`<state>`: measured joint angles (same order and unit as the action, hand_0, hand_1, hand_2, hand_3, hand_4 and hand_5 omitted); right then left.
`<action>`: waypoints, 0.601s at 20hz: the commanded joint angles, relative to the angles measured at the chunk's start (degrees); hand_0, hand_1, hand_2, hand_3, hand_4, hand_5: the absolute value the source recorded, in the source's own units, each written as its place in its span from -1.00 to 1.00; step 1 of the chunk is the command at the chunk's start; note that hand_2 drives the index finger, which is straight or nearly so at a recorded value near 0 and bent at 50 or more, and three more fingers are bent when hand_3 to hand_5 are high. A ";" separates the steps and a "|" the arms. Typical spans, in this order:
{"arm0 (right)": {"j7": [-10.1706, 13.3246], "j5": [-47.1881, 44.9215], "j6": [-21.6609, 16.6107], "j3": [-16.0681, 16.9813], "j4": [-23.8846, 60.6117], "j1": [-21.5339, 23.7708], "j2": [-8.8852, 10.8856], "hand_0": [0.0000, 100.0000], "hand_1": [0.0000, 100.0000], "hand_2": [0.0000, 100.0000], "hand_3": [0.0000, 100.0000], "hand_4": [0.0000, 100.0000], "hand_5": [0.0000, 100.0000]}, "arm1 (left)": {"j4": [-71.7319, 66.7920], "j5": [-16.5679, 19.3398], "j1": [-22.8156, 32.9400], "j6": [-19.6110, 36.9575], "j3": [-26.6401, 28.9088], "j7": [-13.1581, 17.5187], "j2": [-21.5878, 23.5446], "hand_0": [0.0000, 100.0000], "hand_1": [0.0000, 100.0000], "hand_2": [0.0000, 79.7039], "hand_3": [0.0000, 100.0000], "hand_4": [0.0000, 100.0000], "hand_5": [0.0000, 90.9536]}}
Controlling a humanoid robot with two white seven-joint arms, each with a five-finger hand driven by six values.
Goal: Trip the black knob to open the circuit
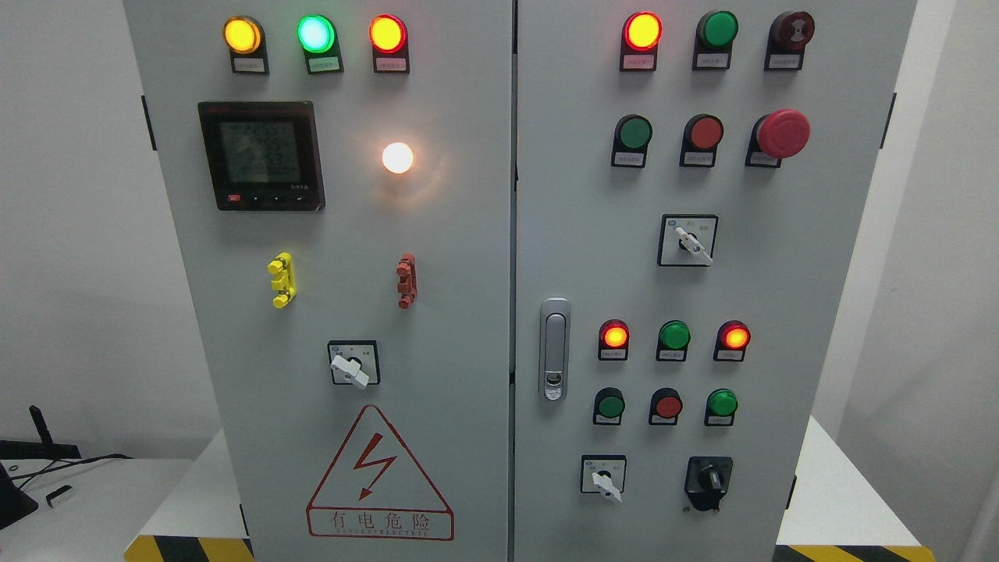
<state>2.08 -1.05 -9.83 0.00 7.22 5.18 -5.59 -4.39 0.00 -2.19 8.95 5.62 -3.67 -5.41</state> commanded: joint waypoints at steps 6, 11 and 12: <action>-0.77 0.52 0.95 0.88 1.04 0.01 1.89 -0.41 -0.42 -1.00 -1.00 -1.00 -1.00 | 0.00 -0.26 0.00 0.01 0.00 -0.02 -0.03 -0.76 -0.22 -1.00 -1.00 -1.00 -1.00; -0.85 0.43 0.95 0.96 1.13 0.01 2.07 -0.43 -0.42 -1.00 -1.00 -1.00 -1.00 | 0.00 -0.26 0.00 0.01 0.00 -0.02 -0.03 -0.76 -0.22 -1.00 -1.00 -1.00 -1.00; -0.85 0.34 0.87 0.96 1.30 0.01 2.07 -0.43 -0.41 -1.00 -1.00 -1.00 -1.00 | 0.00 -0.26 0.00 0.01 0.00 -0.02 0.05 -0.76 -0.22 -1.00 -1.00 -1.00 -1.00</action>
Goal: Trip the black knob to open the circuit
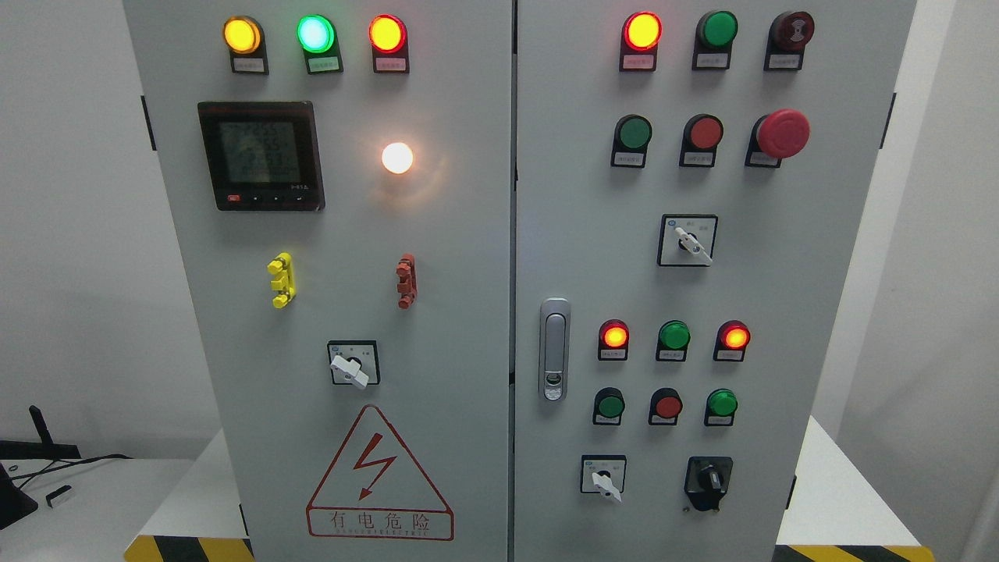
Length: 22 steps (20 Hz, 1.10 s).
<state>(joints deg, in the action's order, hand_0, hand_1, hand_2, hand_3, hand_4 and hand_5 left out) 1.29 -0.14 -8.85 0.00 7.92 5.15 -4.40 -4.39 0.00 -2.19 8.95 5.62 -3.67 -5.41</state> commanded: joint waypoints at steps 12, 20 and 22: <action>0.12 -0.30 -4.50 -0.09 31.51 13.73 0.71 -0.42 -0.33 -1.00 -0.66 -0.73 -0.92 | 0.00 -0.26 0.00 0.01 0.00 -0.02 0.05 -0.76 -0.22 -1.00 -1.00 -1.00 -1.00; 0.64 0.22 -11.79 0.52 56.05 25.69 0.53 -0.41 -0.25 -0.77 -0.15 -0.31 -0.41 | 0.00 -0.26 0.00 0.01 0.00 -0.02 -0.04 -0.76 -0.22 -1.00 -1.00 -1.00 -1.00; 0.64 0.22 -17.58 0.79 58.60 26.84 0.62 -0.40 -0.21 -0.67 0.00 -0.16 -0.12 | 0.00 -0.26 0.00 0.01 0.00 -0.02 -0.04 -0.76 -0.22 -1.00 -1.00 -1.00 -1.00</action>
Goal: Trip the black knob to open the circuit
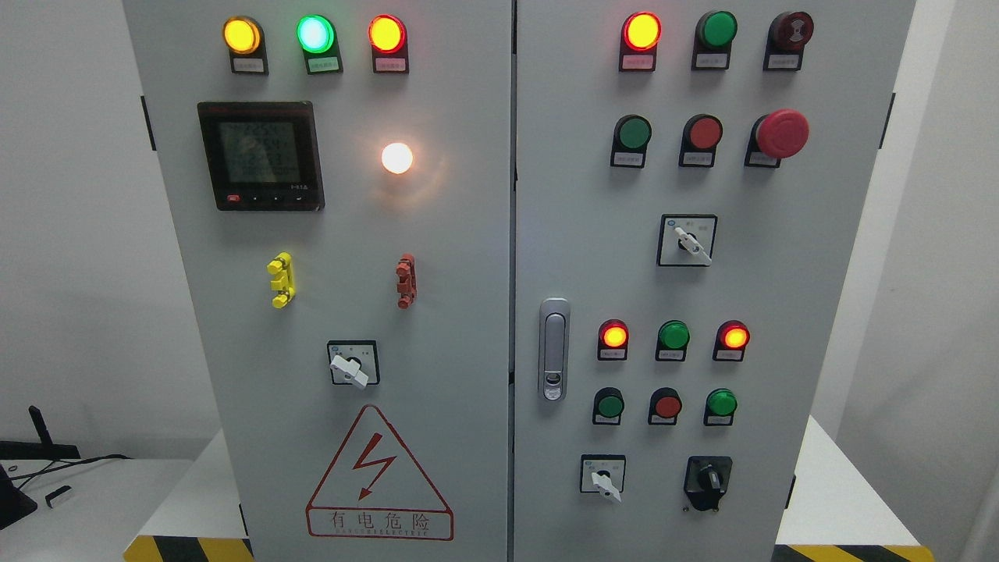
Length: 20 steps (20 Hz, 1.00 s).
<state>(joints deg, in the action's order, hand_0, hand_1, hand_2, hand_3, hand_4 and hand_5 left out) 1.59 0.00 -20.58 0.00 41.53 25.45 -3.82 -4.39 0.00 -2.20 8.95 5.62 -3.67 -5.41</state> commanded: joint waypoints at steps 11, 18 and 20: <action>-0.10 -0.17 -15.37 1.84 47.39 8.83 -0.32 -0.38 0.10 -0.40 0.34 0.33 0.46 | 0.00 -0.26 0.00 0.01 0.00 -0.02 -0.04 -0.76 -0.22 -1.00 -1.00 -1.00 -1.00; 0.43 -0.26 -15.54 2.54 59.44 8.66 -0.49 -0.36 0.16 -0.30 0.54 0.52 0.68 | 0.00 -0.26 0.00 0.01 0.00 -0.02 -0.04 -0.76 -0.22 -1.00 -1.00 -1.00 -1.00; 0.43 -0.17 -15.19 3.16 62.77 8.57 -0.49 -0.40 0.21 -0.30 0.54 0.54 0.71 | 0.00 -0.26 0.00 0.01 0.00 -0.02 -0.04 -0.76 -0.22 -1.00 -1.00 -1.00 -1.00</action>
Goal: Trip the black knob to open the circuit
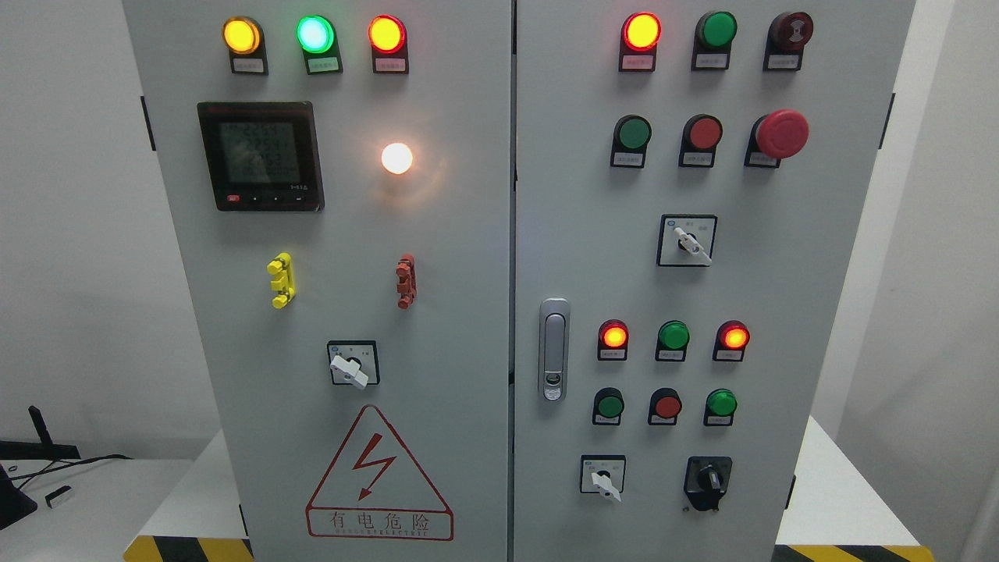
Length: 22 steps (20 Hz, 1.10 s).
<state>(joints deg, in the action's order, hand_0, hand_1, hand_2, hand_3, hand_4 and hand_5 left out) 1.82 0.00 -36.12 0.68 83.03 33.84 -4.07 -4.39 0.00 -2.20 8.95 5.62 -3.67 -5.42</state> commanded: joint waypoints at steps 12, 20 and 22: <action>8.63 3.68 12.81 5.47 25.95 -9.57 -0.15 -0.44 0.37 -0.30 0.52 0.63 0.90 | 0.00 -0.27 0.00 0.01 0.00 -0.02 0.06 -0.76 -0.22 -1.00 -1.00 -1.00 -1.00; 11.45 5.71 25.21 5.47 25.86 -17.84 0.29 -0.43 0.45 -0.29 0.57 0.73 0.97 | 0.00 -0.27 0.00 0.01 0.00 -0.02 -0.03 -0.76 -0.22 -1.00 -1.00 -1.00 -1.00; 13.46 6.58 26.62 5.47 25.51 -20.03 0.37 -0.43 0.45 -0.28 0.57 0.74 0.97 | 0.00 -0.27 0.00 0.01 0.00 -0.02 -0.03 -0.76 -0.22 -1.00 -1.00 -1.00 -1.00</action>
<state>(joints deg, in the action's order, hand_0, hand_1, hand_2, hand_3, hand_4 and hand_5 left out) 13.39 4.94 -12.31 5.13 105.23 19.58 -4.06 -4.39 0.00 -2.20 8.95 5.62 -3.67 -5.42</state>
